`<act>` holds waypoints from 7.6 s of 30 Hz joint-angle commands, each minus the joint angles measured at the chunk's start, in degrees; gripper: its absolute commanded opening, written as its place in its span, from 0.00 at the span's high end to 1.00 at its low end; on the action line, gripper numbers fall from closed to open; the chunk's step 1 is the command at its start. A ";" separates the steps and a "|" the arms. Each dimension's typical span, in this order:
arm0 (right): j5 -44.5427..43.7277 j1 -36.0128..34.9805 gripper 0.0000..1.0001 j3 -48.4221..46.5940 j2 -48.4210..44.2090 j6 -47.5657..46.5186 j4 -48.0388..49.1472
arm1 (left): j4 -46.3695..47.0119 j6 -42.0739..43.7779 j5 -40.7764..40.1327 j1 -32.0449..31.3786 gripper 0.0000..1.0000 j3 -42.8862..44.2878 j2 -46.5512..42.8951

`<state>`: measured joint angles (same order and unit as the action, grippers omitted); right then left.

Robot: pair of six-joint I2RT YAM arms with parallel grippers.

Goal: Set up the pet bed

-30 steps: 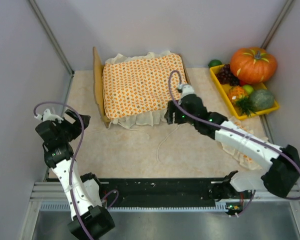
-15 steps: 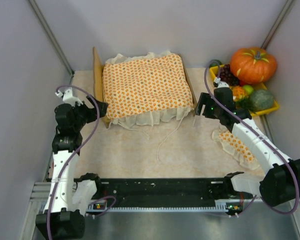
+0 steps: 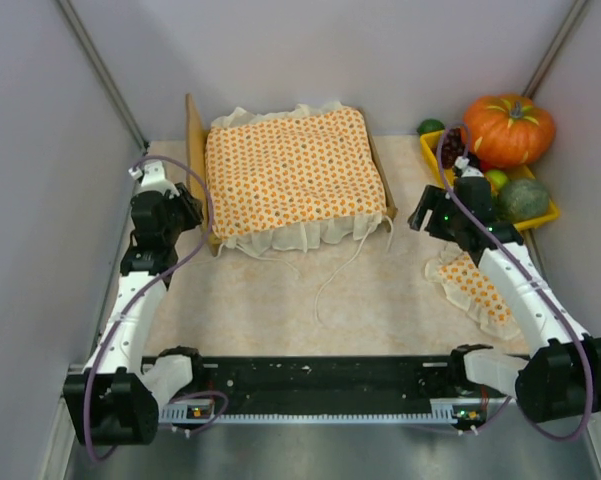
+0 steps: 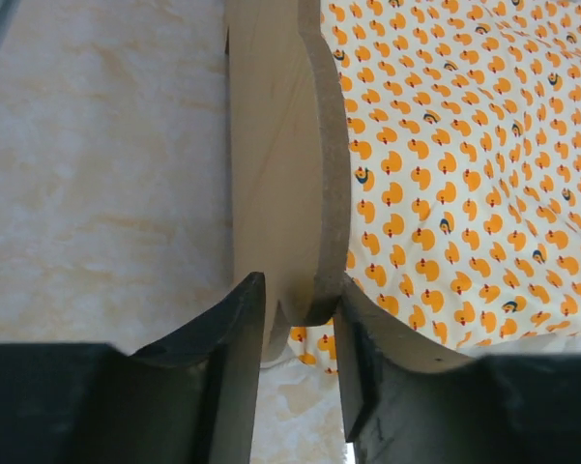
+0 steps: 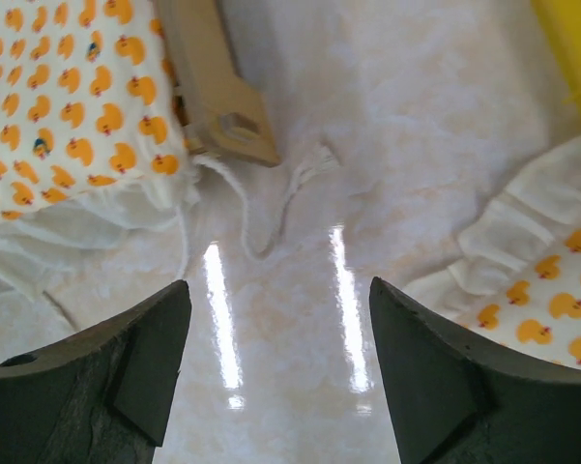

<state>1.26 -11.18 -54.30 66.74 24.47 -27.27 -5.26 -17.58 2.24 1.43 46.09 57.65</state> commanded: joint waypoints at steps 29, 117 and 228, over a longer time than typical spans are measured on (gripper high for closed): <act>-15.54 24.54 0.08 10.27 -3.13 4.09 -14.57 | -17.51 12.84 7.26 0.15 0.57 1.30 -14.14; -4.33 -31.70 1.00 -87.36 54.53 21.13 -19.14 | -19.26 4.22 -37.49 1.29 0.01 -2.40 -29.35; -28.07 -44.64 0.29 -86.45 58.61 -10.67 2.74 | -18.39 5.89 -32.74 1.82 0.01 -2.93 -26.80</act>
<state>-24.75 -56.40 -145.23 140.00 21.76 -28.67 -26.11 -12.05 -30.89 2.92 43.35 30.63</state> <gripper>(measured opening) 0.679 0.990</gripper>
